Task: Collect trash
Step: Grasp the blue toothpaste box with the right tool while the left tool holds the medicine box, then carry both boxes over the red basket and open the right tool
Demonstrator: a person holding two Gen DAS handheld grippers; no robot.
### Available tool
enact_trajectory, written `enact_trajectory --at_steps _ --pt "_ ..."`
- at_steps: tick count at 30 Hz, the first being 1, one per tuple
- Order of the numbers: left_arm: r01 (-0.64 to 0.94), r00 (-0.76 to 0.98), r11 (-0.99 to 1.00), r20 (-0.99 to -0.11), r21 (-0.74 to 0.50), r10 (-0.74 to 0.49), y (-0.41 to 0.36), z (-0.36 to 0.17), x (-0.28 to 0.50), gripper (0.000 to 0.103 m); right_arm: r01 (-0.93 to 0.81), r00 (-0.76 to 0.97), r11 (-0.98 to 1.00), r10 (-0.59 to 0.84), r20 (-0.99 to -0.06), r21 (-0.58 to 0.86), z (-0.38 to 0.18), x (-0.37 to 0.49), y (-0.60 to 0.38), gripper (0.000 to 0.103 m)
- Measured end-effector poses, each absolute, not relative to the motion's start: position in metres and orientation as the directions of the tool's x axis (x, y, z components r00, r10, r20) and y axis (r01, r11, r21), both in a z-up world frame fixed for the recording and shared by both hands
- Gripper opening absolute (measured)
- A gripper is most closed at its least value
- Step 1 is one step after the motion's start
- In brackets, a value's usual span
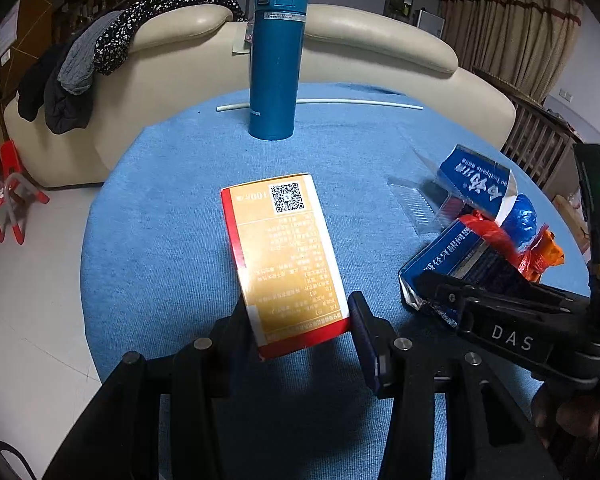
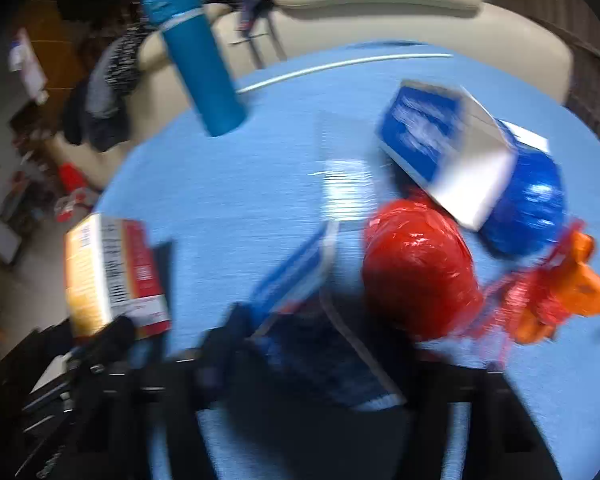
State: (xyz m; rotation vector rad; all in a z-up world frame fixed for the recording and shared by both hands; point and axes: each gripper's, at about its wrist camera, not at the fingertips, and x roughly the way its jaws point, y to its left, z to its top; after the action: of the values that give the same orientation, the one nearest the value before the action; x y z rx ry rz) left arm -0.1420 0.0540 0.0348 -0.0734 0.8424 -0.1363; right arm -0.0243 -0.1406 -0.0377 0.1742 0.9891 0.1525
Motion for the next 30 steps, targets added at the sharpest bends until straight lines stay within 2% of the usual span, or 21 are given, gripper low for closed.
enact_trajectory --at_steps 1,3,4,14,30 --pt "0.091 0.657 0.989 -0.739 -0.12 -0.15 0.054 0.035 -0.142 0.049 -0.06 0.539 0.976 0.21 -0.816 0.212 -0.038 -0.022 -0.137 0.041" --pt "0.09 0.657 0.989 -0.74 -0.115 -0.146 0.054 0.035 -0.143 0.049 -0.087 0.537 0.974 0.224 -0.813 0.211 -0.038 -0.022 -0.13 0.028" --pt "0.09 0.657 0.99 -0.74 -0.111 -0.143 0.054 0.035 -0.143 0.049 -0.095 0.534 0.969 0.244 -0.81 0.229 -0.039 -0.022 -0.129 0.026" --pt "0.12 0.651 0.989 -0.745 -0.085 -0.143 0.039 0.039 -0.154 0.049 -0.064 0.587 0.953 0.277 -0.761 0.298 -0.02 -0.052 -0.152 0.026" --pt "0.346 0.619 0.938 -0.743 -0.036 -0.257 -0.054 0.057 -0.206 0.049 0.097 0.715 0.928 0.186 -0.674 0.359 0.011 -0.155 -0.259 0.025"
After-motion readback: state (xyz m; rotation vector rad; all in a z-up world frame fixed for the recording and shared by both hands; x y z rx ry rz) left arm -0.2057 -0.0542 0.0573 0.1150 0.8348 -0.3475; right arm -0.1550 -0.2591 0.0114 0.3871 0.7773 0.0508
